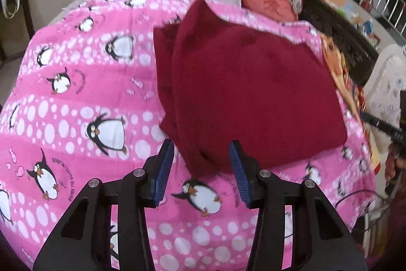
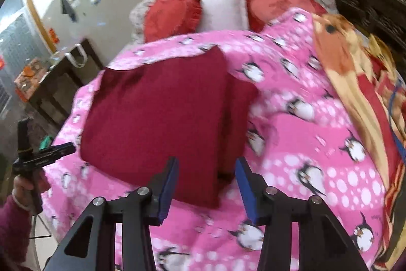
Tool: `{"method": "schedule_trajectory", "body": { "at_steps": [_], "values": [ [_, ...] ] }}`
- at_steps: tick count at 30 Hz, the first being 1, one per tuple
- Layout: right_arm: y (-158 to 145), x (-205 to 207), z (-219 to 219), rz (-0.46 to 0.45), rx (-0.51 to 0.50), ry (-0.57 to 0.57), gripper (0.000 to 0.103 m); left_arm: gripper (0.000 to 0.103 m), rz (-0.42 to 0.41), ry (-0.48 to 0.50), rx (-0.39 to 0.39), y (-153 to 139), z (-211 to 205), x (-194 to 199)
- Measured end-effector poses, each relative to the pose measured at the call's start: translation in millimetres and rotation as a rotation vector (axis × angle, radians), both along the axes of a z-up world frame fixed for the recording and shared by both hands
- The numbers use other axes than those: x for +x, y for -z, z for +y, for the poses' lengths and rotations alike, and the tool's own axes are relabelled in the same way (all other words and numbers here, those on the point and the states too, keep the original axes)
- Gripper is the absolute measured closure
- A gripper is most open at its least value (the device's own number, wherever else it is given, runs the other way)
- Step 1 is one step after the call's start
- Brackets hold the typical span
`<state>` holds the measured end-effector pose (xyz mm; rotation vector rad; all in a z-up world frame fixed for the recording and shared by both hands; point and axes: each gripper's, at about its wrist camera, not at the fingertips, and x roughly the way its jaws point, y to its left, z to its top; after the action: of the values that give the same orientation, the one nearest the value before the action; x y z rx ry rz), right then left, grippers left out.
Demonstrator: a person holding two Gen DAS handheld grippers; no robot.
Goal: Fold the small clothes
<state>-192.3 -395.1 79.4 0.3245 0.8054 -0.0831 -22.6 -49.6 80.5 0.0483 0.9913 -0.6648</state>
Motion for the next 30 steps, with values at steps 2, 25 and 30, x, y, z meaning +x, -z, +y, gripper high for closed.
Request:
{"method": "schedule_trajectory", "body": {
  "at_steps": [2, 25, 30],
  "values": [
    [2.3, 17.6, 13.8, 0.011, 0.002, -0.034, 0.059, 0.058, -0.007, -0.016, -0.017, -3.9, -4.3, 0.7],
    [25.0, 145.2, 71.3, 0.124, 0.013, -0.168, 0.058, 0.055, -0.015, -0.094, 0.088, 44.6, -30.8, 23.7],
    [17.6, 196.8, 112.9, 0.104, -0.036, -0.264, 0.058, 0.054, -0.009, -0.092, 0.074, 45.2, -29.3, 23.4]
  ]
}}
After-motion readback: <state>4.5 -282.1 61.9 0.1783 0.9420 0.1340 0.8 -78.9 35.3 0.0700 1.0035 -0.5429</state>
